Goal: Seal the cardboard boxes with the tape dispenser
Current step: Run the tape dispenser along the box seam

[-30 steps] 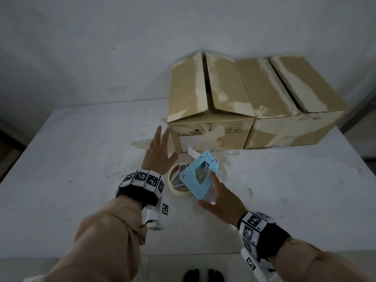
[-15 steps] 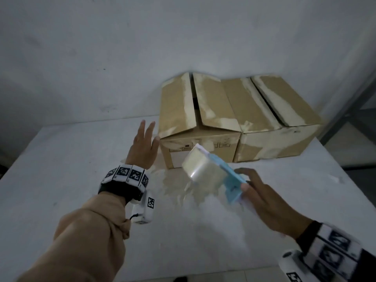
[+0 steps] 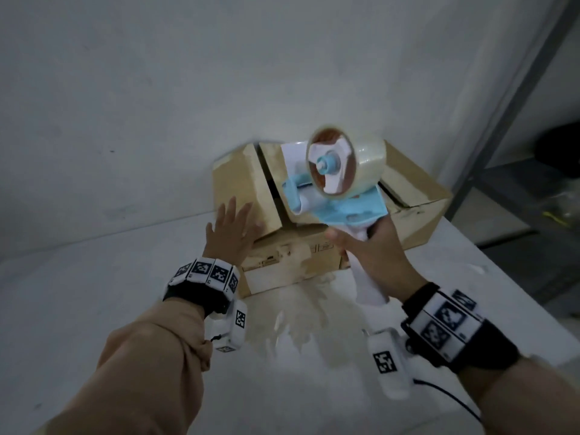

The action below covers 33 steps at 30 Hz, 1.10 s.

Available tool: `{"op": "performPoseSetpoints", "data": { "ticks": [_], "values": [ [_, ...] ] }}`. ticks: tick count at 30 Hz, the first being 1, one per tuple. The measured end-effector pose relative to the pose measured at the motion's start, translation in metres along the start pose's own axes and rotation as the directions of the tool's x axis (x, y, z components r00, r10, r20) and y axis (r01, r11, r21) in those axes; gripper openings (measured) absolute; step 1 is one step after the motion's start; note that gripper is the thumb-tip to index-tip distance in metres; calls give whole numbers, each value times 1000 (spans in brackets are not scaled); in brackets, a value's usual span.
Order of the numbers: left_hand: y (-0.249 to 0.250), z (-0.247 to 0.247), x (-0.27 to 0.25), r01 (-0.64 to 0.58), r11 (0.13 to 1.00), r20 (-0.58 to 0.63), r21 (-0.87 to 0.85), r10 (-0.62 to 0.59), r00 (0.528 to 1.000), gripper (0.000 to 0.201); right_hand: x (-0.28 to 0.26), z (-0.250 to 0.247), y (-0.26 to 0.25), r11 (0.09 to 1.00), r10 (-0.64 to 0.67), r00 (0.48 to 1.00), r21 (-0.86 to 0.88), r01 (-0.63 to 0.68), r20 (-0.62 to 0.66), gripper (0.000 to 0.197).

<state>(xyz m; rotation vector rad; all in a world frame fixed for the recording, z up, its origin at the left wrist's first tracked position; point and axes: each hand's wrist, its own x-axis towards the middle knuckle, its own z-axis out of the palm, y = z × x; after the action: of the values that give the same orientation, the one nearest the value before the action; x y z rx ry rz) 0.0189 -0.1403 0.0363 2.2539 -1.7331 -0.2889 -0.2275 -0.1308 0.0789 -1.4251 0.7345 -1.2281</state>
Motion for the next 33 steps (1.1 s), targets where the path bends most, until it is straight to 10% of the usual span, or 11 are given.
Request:
{"op": "performPoseSetpoints", "data": {
  "ticks": [13,18,24,29,33],
  "values": [
    [-13,26,-8,-81,997,-17,18,81,997,105,45,16,23,997,-83,980,-21,80,-182,43],
    [-10,19,-29,-137,982,-123,128,153,981,78,49,24,43,999,-45,979,-40,38,-197,28],
    [-22,14,-60,-278,925,-411,259,366,835,36,47,32,61,997,20,985,-66,-32,-171,19],
    [-39,-3,-49,-360,909,-225,207,403,887,43,43,29,68,1000,-10,990,-21,8,-140,30],
    [-59,-22,-11,-26,1000,-143,8,27,989,76,38,22,81,999,11,979,-35,-19,-204,43]
  ]
}}
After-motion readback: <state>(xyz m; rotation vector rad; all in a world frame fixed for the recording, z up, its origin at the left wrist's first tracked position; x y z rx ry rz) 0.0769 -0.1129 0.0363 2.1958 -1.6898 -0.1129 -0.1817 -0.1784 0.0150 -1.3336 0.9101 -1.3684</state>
